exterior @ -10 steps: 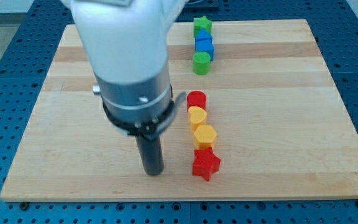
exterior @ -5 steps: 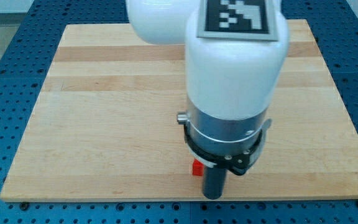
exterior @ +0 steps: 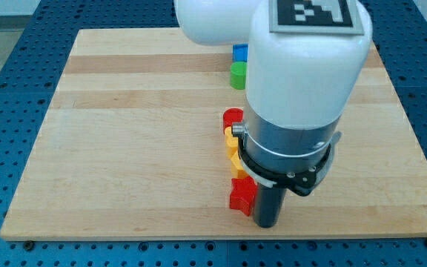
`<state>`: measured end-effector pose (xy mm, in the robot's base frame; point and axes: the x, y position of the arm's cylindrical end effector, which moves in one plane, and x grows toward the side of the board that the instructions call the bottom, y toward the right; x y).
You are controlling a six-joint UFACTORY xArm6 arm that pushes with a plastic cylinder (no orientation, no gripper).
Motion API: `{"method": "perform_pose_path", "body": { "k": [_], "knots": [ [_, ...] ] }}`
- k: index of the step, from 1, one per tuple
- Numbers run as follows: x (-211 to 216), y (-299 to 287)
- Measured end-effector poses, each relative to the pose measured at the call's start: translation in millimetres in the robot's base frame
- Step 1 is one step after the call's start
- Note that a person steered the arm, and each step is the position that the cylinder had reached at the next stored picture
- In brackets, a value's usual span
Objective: Arrange the red blocks to form a vertical line
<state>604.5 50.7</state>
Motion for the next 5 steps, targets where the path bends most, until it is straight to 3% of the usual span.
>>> {"method": "perform_pose_path", "body": {
  "k": [5],
  "knots": [
    [-17.2, 3.3]
  ]
}}
